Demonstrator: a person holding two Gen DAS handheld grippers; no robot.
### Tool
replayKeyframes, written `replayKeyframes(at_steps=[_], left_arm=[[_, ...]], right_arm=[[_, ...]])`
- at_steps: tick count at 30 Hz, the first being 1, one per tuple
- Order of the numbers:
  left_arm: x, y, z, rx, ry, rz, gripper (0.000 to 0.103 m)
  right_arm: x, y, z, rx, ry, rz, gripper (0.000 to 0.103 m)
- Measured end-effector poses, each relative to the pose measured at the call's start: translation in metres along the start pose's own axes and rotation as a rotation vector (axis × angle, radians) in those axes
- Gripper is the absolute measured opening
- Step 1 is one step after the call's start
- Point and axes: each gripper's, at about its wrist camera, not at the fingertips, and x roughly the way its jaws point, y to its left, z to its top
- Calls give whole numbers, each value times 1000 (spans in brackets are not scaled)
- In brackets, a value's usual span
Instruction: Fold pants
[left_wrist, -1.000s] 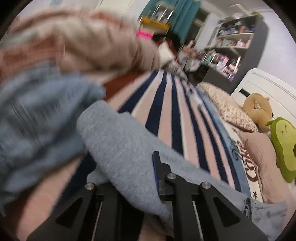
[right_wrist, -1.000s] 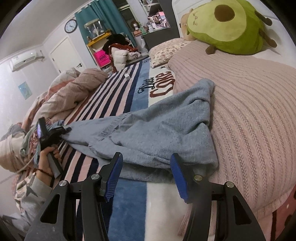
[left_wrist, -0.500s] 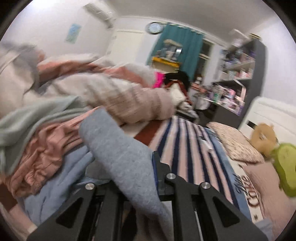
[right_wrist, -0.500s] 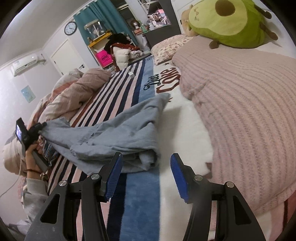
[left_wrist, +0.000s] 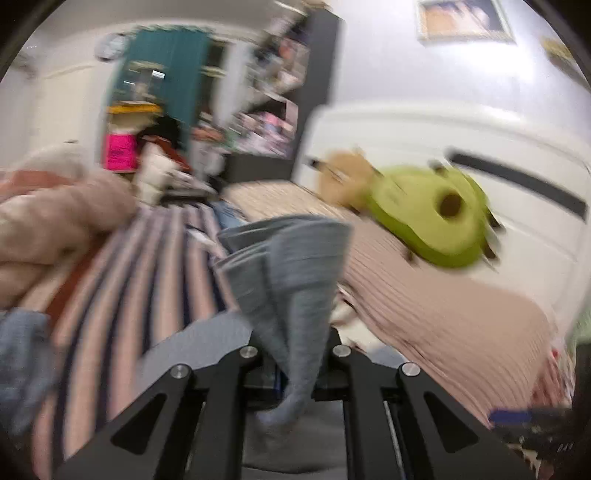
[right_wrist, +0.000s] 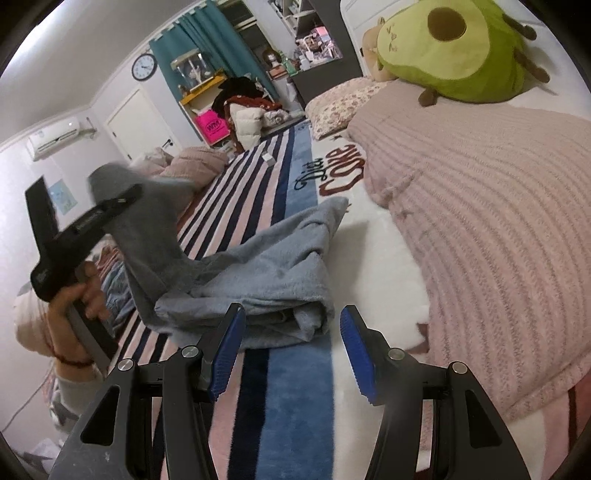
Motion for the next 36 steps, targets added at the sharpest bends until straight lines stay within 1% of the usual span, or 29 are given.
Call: replayKeyframes(at_steps=[1,2,3,5,7,8,10,11,12,13,14,15,17,19,20,21,23,24,26,27,29,32,34,35,36], left_arm=[[8,-11,-6,19,26,-30,7],[23,-26,-17,49,77,-84,7],[31,-35,-24,69,112,-113,7],[47,-55,-40,127,179,-153,7],[49,-67,-50,151,214,-173,7],[51,-69,-52,154,245,-191,9],[49,-68,-51,148,268,-217,18],[45,-69,-51,139,269,-234,31],[36,-65,-46,130,262,-251,51],[30,-59,-40,126,253,-268,59],[20,-53,-31,119,228,-289,63],[5,-46,-20,105,185,-297,63],[-14,-32,-8,85,142,-272,65],[-32,-8,6,56,84,-194,68],[-34,0,8,51,74,-167,70],[-37,15,12,40,62,-107,70],[-37,39,16,17,56,-13,70],[-37,54,16,-4,59,35,70],[-37,78,15,-44,64,84,70],[-37,91,14,-75,66,102,70],[-33,108,12,-113,75,115,70],[-22,126,6,-145,98,128,70],[-16,133,3,-175,114,134,70],[-16,133,1,-182,115,127,70],[-16,133,1,-190,113,106,70]], right_arm=[[-1,-1,0,3,-4,-2,49],[-1,-3,1,8,-6,-3,49],[-2,-4,1,11,-7,-3,49],[-1,-5,1,9,-4,-7,49],[1,-5,1,-3,3,-20,49],[2,-6,1,-6,7,-24,49],[6,-8,0,-2,16,-30,49],[7,-8,0,1,18,-32,50],[8,-9,0,9,21,-32,52],[9,-10,1,14,21,-29,54],[11,-10,1,18,20,-24,60],[13,-11,2,25,20,-14,63],[19,-11,6,56,28,30,65],[28,-8,12,99,34,85,68],[34,-6,16,116,36,104,72],[39,-3,18,122,37,110,75],[51,7,22,108,48,95,76],[61,14,25,91,59,73,76],[75,21,26,87,77,61,77],[83,24,28,95,84,57,78],[92,30,31,108,76,50,78],[98,39,37,116,61,50,78],[104,48,38,98,69,36,72],[109,51,39,89,76,22,66],[113,54,38,76,82,-3,63]])
